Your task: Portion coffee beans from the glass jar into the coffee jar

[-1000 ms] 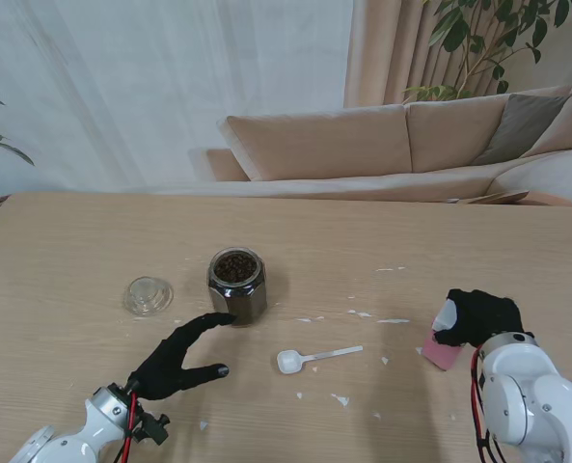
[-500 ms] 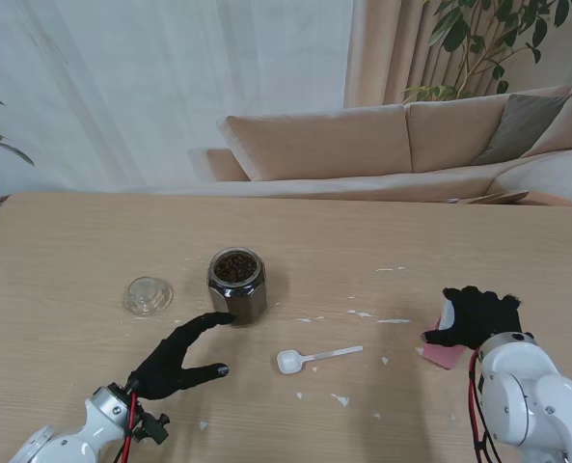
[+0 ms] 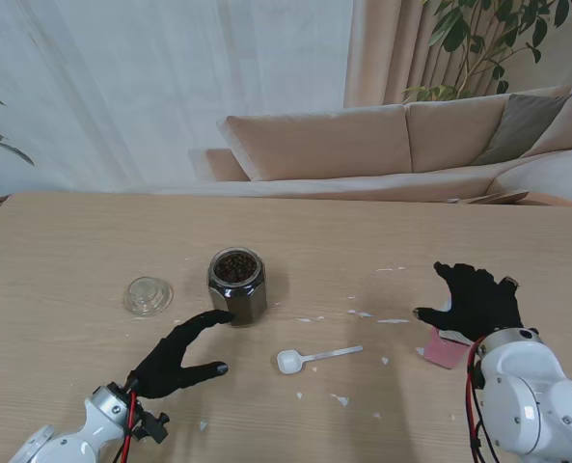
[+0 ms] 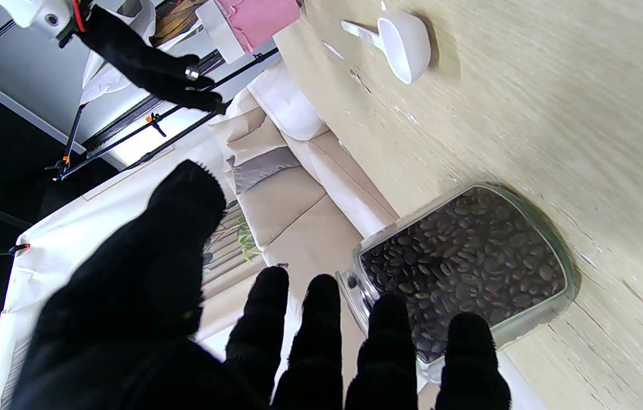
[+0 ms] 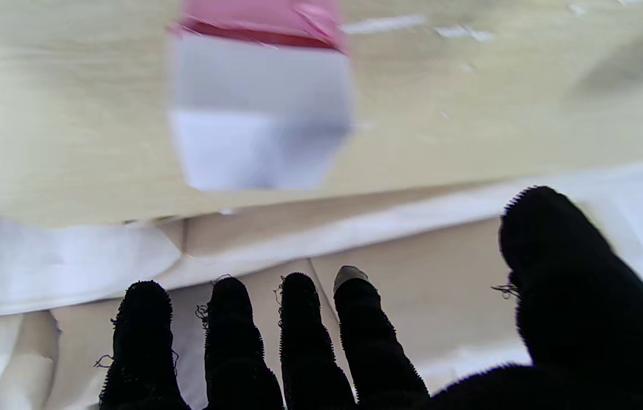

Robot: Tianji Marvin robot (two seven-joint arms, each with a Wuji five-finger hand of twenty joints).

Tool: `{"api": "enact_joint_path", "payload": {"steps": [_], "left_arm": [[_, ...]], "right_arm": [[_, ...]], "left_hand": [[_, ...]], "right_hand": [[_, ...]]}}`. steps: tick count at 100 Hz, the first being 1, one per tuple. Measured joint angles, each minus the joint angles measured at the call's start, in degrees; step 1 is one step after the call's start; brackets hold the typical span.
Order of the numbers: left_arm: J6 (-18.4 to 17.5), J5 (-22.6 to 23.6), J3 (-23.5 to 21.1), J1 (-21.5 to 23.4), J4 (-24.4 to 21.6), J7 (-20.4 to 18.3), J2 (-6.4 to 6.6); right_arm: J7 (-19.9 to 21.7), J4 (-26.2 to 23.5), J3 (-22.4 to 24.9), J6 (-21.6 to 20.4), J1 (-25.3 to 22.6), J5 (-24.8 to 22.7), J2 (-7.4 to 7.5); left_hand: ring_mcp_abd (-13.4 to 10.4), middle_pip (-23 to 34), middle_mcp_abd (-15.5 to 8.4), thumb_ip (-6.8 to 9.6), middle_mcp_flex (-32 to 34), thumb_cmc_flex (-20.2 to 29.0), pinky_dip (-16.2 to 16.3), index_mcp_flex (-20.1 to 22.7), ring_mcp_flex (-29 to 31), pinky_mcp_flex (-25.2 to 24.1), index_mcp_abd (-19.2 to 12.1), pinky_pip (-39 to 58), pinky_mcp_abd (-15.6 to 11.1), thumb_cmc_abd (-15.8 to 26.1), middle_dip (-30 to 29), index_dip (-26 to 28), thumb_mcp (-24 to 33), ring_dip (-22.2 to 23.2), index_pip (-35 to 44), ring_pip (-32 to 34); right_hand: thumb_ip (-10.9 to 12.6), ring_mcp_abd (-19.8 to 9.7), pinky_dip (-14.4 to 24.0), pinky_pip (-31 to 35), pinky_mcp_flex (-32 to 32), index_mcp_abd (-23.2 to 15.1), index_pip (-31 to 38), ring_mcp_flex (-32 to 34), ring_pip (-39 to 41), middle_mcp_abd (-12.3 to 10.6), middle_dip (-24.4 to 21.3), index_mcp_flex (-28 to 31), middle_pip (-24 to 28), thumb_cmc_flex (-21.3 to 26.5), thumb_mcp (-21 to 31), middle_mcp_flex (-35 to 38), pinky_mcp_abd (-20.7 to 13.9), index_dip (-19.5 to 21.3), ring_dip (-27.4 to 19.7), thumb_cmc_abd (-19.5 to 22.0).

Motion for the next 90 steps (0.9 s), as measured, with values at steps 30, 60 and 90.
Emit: {"api": "enact_joint_path", "payload": {"steps": [30,60,90], "left_arm": [[1.2,1.4,-1.4,0.1,-0.6,0.7,-0.28],[4.9,6.1,-4.7,-0.4,-2.6,1.3,-0.65],[12.6,14.8,-6.1,-5.6,-2.7,0.9,-0.32]], "right_arm": [[-12.9,-1.2,-12.1,-3.1,2.4,9.8,-0.27],[-26.1,5.3,-24.6,-8.5,5.2,14.3,-2.11],[-34.6,11.0,-29.7,-13.7,4.1,16.5,-3.99]], "left_hand": [[0.0,-1.4,0.0,0.00,-0.2,0.0,0.0,1.2,-0.6,-0.8,-0.2,-0.5,-0.1,0.7,-1.4,-0.9,-1.3,0.0,-1.5,-0.4],[0.0,-1.4,0.0,0.00,-0.2,0.0,0.6,1.2,-0.6,-0.8,-0.3,-0.5,-0.1,0.7,-1.4,-1.4,-2.6,0.0,-1.5,-0.4],[0.0,-1.4,-0.1,0.65,-0.2,0.0,0.7,1.2,-0.6,-0.7,-0.7,-0.5,-0.7,2.0,-1.4,-1.4,-3.5,0.0,-1.5,-0.4]], "right_hand": [[5.5,-3.4,-2.3,-2.2,-0.6,-1.7,-0.8,-0.7,-1.6,-2.2,-1.3,0.3,-2.8,6.2,1.0,0.0,-4.1,-3.6,-2.7,3.1],[6.6,-3.5,-2.7,-2.2,-0.8,-1.9,2.4,-0.7,-1.5,-3.0,-1.2,0.3,-2.4,6.7,2.6,0.6,-3.8,-4.2,-2.8,3.1],[6.6,-3.5,-1.8,-2.2,-0.8,-3.2,3.8,-0.6,-1.5,-3.6,-0.7,0.3,-1.4,6.7,1.5,0.6,-3.3,-3.4,-2.7,3.1]]}}
